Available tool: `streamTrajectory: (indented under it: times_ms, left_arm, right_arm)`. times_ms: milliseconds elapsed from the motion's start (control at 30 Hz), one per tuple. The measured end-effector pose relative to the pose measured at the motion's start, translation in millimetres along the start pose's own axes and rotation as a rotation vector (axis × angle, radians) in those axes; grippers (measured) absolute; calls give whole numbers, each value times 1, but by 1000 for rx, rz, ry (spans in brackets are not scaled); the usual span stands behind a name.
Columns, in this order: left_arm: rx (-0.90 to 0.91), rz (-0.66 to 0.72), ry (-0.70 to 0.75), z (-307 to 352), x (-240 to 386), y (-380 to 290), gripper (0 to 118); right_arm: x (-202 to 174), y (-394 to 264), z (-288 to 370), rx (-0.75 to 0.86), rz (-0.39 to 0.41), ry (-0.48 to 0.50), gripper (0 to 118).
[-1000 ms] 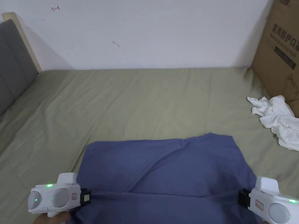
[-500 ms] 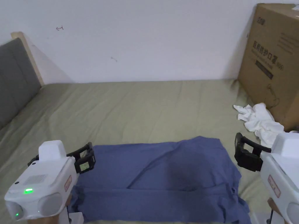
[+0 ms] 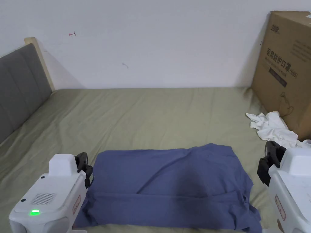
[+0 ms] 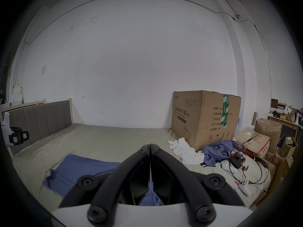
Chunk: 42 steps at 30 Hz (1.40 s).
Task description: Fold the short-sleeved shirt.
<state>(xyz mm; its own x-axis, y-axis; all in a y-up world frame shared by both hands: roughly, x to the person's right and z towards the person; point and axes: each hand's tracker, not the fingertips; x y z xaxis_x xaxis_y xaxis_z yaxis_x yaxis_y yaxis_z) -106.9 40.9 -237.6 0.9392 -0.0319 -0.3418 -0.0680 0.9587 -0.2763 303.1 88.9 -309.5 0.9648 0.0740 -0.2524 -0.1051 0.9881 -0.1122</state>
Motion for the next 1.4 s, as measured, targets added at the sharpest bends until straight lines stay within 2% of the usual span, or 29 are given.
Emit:
streamTrajectory:
  times_ms: [167,267,333,367,433,467,500,533,667,700,767,800,867,900,967,1000,1033,1067,1100,1133,1267,1300,1400]
  left_arm:
    - [-155,22,-31,-27,-19,-16,0]
    - [-275,29,-1,-49,-34,-34,0]
    - [-366,39,19,-61,-38,-48,8]
    - [-404,50,22,-68,-43,-58,18]
    - [-515,75,51,-88,-54,-82,71]
    - [-572,97,64,-97,-59,-95,91]
    - [-622,104,86,-103,-62,-105,106]
    - [-657,110,102,-107,-65,-114,106]
    - [-756,88,152,-128,-68,-144,105]
    - [-769,92,154,-132,-67,-151,98]
    - [-782,88,153,-139,-65,-155,71]
    - [-790,89,144,-141,-64,-157,46]
    - [-810,112,86,-138,-60,-159,23]
    - [-802,101,106,-139,-59,-160,5]
    - [-794,118,54,-134,-57,-156,3]
    - [-793,112,73,-134,-55,-154,3]
    - [-782,102,68,-132,-55,-153,3]
    - [-758,91,63,-130,-55,-150,3]
    - [-743,81,60,-126,-56,-145,3]
    - [-730,73,50,-123,-57,-141,3]
    - [-680,44,26,-114,-56,-123,2]
    - [-675,38,24,-113,-55,-121,2]
    - [-664,20,26,-114,-53,-116,2]
  right_arm:
    - [5,-5,-13,-20,-19,14,0]
    - [0,-5,-20,-36,-14,13,0]
    - [0,-7,-25,-49,-18,16,0]
    - [5,-14,-33,-57,-17,15,0]
    - [5,-20,-40,-76,-12,13,0]
    - [5,-23,-45,-90,-9,14,0]
    - [5,-29,-49,-101,-7,15,0]
    - [5,-32,-53,-114,-8,17,0]
    - [4,-46,-66,-160,-4,20,0]
    - [4,-50,-70,-172,-3,20,0]
    - [3,-58,-70,-191,-6,20,0]
    - [3,-62,-71,-205,-9,18,0]
    - [6,-70,-74,-232,-23,15,0]
    - [8,-75,-73,-249,-29,9,0]
    - [15,-84,-76,-286,-51,2,0]
    - [18,-90,-77,-328,-69,-3,1]
    - [18,-95,-76,-368,-82,-8,8]
    - [23,-105,-79,-418,-93,-7,22]
    - [28,-117,-83,-484,-102,-5,41]
    - [32,-127,-88,-553,-106,11,68]
    - [33,-174,-95,-683,-112,38,88]
    - [37,-188,-100,-707,-97,49,88]
    - [38,-211,-115,-780,-157,68,83]
